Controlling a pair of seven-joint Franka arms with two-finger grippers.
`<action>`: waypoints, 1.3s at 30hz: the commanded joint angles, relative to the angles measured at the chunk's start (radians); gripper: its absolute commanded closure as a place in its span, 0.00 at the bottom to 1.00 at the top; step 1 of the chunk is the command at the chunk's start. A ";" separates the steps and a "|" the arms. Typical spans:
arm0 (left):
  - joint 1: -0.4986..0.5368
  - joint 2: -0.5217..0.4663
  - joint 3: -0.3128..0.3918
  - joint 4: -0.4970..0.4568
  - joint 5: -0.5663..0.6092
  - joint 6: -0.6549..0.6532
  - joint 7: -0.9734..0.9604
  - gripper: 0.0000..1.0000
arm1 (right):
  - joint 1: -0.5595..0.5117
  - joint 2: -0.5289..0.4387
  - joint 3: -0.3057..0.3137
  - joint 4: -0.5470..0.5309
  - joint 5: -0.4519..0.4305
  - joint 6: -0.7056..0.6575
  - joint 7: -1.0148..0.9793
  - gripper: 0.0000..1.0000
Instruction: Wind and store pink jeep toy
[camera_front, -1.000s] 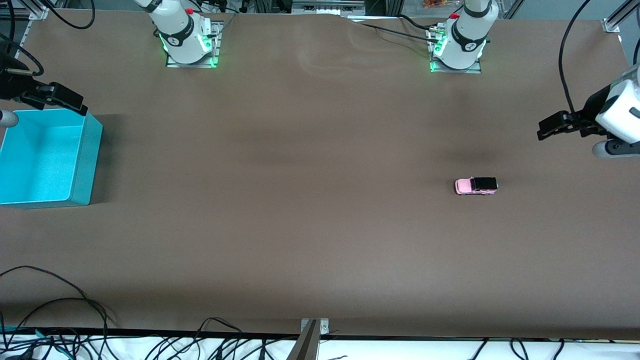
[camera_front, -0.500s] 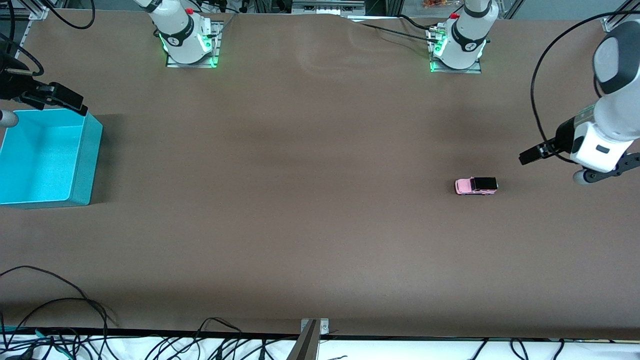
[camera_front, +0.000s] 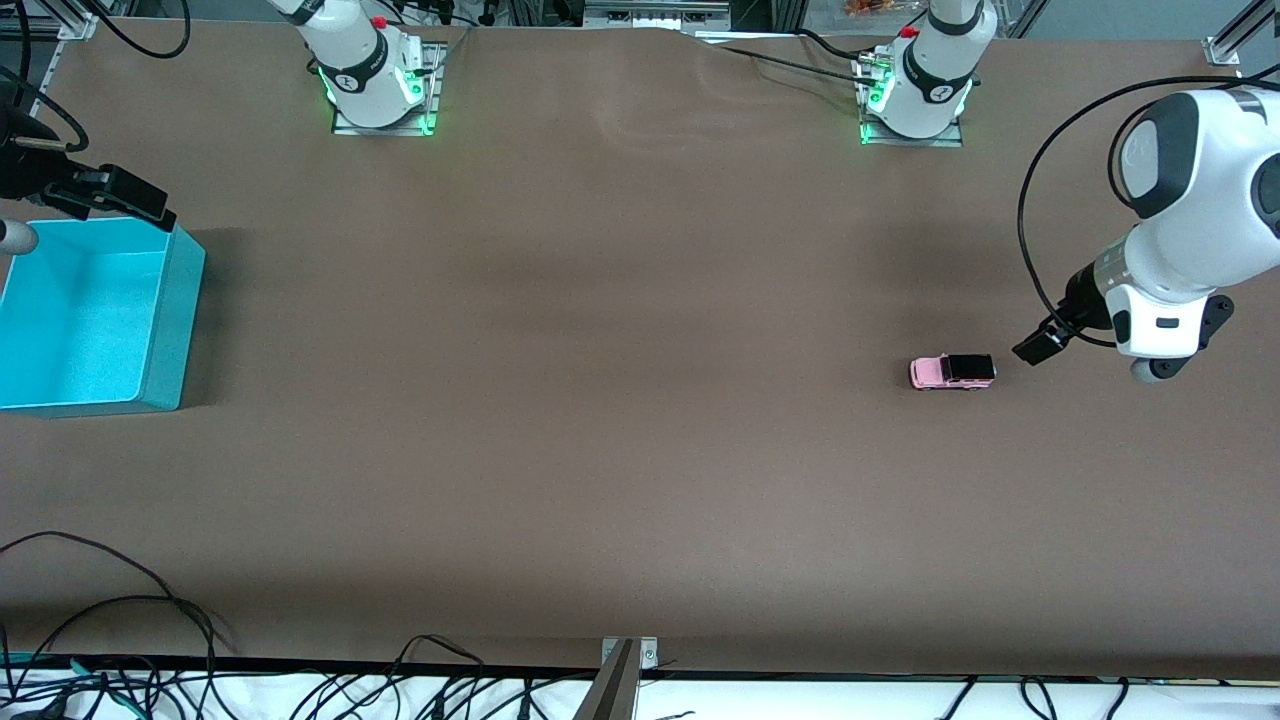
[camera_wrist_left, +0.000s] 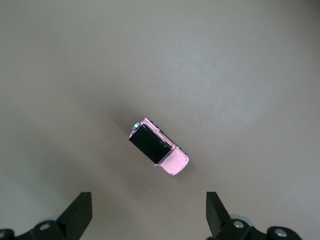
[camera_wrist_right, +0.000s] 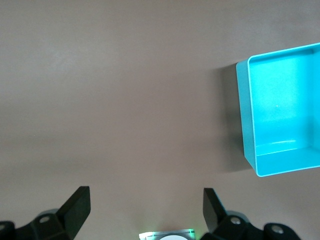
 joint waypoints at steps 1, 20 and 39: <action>0.001 0.013 -0.005 -0.069 0.019 0.113 -0.125 0.00 | 0.002 -0.002 0.015 0.018 0.017 -0.014 0.002 0.00; -0.008 0.097 -0.010 -0.130 0.020 0.236 -0.365 0.00 | 0.002 -0.005 0.038 0.018 0.017 -0.017 0.001 0.00; -0.008 0.237 -0.016 -0.126 0.017 0.351 -0.711 0.00 | 0.002 -0.007 0.038 0.018 0.018 -0.017 -0.001 0.00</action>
